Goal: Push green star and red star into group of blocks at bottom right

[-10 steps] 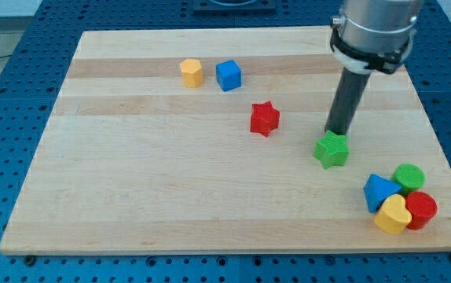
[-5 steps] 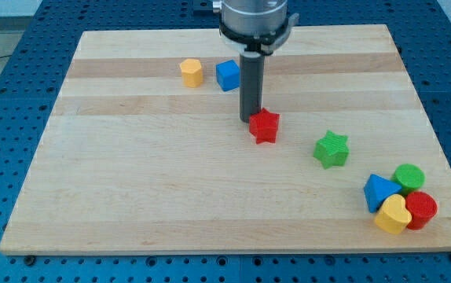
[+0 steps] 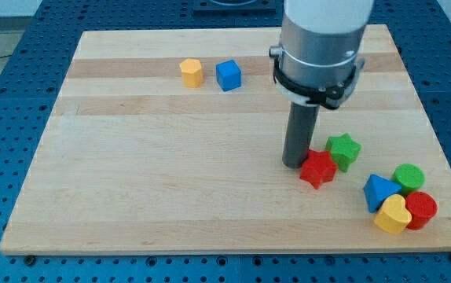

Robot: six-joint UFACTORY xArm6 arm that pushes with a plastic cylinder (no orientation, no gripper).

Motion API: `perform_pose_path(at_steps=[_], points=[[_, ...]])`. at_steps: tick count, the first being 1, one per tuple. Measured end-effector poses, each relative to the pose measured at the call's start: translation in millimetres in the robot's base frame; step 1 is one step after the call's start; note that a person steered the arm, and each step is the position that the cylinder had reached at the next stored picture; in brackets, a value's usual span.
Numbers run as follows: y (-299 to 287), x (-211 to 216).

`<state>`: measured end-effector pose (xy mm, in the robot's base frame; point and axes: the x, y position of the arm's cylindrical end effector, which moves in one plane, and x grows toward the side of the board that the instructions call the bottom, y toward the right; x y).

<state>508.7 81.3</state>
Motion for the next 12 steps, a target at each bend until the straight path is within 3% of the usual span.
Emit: perform_pose_path(at_steps=[4, 8, 10, 12], points=[[6.7, 38.4], [20.7, -47.4], [82.0, -33.7], [82.0, -21.3]])
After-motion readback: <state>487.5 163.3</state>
